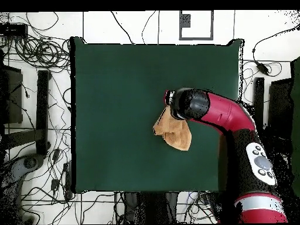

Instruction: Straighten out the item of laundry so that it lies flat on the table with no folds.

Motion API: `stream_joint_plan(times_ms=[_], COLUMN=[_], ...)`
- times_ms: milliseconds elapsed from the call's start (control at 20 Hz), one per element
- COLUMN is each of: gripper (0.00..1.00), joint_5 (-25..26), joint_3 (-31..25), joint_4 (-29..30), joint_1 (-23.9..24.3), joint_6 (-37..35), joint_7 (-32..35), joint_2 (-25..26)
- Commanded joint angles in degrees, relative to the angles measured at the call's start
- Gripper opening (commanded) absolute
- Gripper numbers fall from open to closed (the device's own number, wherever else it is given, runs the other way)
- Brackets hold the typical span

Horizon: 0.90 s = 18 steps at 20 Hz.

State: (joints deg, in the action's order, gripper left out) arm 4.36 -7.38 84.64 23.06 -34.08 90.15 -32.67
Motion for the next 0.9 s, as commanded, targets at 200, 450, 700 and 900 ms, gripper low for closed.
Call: stream_joint_plan(times_ms=[200,450,700,900], gripper=[1.00,1.00,1.00,1.00], joint_5=[4.6,5.7,6.6,7.2], joint_3=[-8.8,-9.7,-10.6,-11.3], joint_4=[7.1,7.7,7.0,6.8], joint_1=[1.5,2.5,3.3,3.5], joint_6=[-5.8,-5.4,-4.4,-2.9], joint_7=[-7.1,-6.8,-7.1,-6.5], joint_2=[-1.4,-1.6,0.1,1.4])
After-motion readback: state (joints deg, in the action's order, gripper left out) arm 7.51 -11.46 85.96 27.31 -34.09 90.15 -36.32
